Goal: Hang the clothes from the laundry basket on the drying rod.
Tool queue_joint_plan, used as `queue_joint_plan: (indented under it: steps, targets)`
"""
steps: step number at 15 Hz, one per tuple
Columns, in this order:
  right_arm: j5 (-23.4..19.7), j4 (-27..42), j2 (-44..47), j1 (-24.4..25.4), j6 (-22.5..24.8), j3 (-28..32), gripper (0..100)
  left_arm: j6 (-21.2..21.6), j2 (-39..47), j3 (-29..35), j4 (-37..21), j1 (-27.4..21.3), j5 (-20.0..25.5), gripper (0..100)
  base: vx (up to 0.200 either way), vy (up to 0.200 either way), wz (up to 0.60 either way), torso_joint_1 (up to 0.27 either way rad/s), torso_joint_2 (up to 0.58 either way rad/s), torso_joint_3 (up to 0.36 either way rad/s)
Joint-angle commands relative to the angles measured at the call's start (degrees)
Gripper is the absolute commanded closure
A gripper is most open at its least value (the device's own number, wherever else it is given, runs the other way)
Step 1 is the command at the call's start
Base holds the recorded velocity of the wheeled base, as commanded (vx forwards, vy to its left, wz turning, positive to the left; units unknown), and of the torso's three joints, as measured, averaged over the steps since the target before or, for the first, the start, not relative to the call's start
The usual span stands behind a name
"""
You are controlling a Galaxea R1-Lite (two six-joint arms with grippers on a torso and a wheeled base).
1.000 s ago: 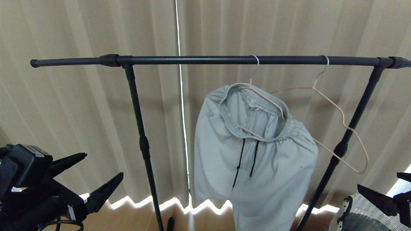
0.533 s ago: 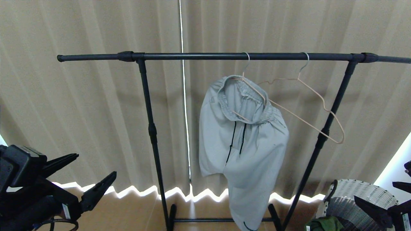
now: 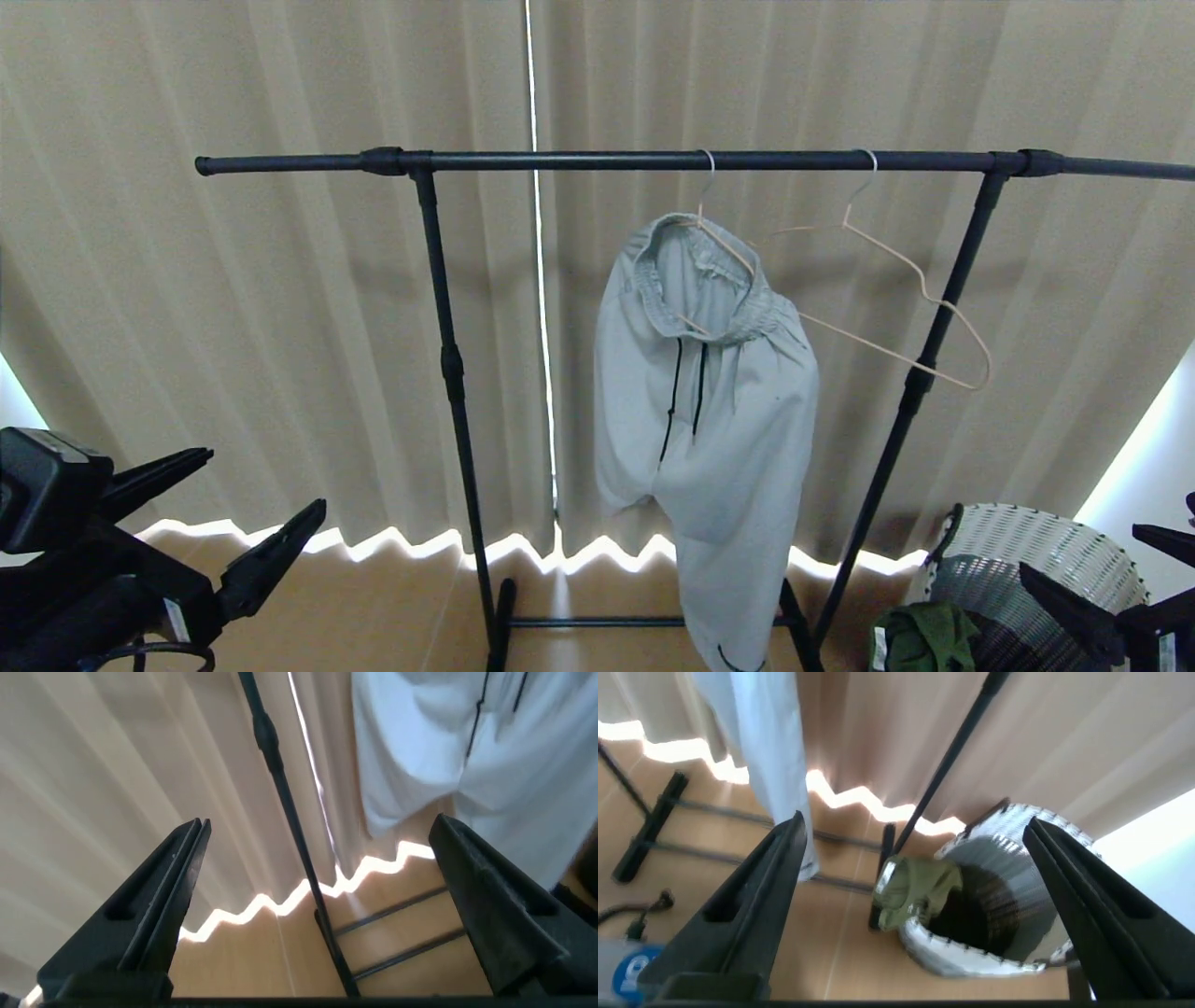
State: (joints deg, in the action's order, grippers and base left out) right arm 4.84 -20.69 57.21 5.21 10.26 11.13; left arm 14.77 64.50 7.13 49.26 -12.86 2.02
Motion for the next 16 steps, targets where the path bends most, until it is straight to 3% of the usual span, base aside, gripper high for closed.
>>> queue_joint_plan:
  steps: [1,8,16]
  targets:
    - [-0.01,-0.14,0.36,0.07,0.11,-1.46,0,-0.19,-0.52,0.34,-0.13,-0.06,0.09,0,0.0,0.0,0.0,0.0,0.0,0.0]
    - [-0.01,-0.14,-0.7,0.24,3.09,-2.08,0,0.17,-0.16,1.22,-1.1,0.12,-0.18,0,0.0,0.0,0.0,0.0,0.0,0.0]
    - [-0.01,-0.05,-2.98,0.16,3.18,-3.57,0,-3.52,-5.61,10.62,-23.33,0.12,0.09,0,0.0,0.0,0.0,0.0,0.0,0.0]
